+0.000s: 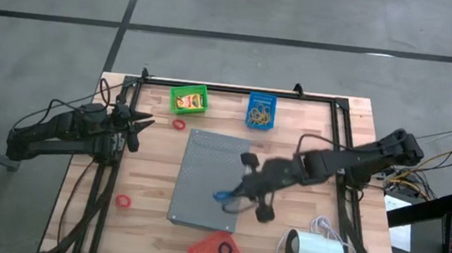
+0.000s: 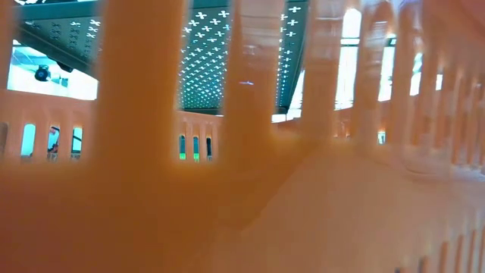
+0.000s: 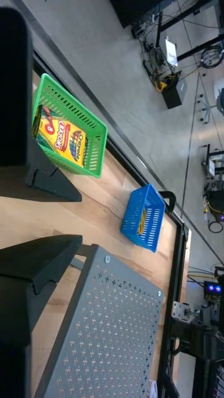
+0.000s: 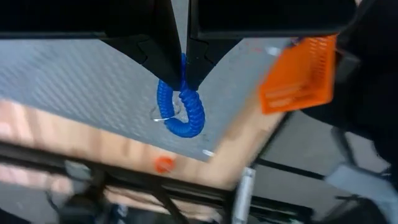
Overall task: Pick & Place Office Desk Supplies
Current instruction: Put the blue spring keychain into the orange basket
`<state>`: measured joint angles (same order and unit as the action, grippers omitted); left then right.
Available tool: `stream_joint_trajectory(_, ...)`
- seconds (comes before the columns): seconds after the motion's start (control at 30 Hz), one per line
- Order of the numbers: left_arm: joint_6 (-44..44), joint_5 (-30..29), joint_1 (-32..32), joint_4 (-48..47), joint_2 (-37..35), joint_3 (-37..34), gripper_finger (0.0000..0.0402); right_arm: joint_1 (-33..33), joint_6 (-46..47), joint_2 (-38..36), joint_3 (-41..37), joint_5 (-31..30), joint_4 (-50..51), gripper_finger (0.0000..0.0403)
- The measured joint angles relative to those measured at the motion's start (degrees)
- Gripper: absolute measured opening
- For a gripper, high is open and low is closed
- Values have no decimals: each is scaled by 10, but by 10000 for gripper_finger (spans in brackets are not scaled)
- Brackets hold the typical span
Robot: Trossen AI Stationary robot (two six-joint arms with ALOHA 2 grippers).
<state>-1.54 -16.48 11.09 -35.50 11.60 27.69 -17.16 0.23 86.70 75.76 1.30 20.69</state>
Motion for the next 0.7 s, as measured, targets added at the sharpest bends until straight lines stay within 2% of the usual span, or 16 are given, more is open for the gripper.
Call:
stream_joint_trajectory(0.13,0,0,0,0,0,0,98,-44,-21,0,-27,0,-56,8)
stream_joint_trajectory(0.3,0,0,0,0,0,0,98,-88,-3,0,-63,0,-84,8)
stream_joint_trajectory(0.43,0,0,0,0,0,0,98,-115,6,5,-97,0,-169,8)
stream_joint_trajectory(0.57,0,0,0,0,0,0,98,-141,-38,15,-137,0,-262,8)
stream_joint_trajectory(0.7,0,0,0,0,0,0,98,-161,-68,37,-168,1,-306,8)
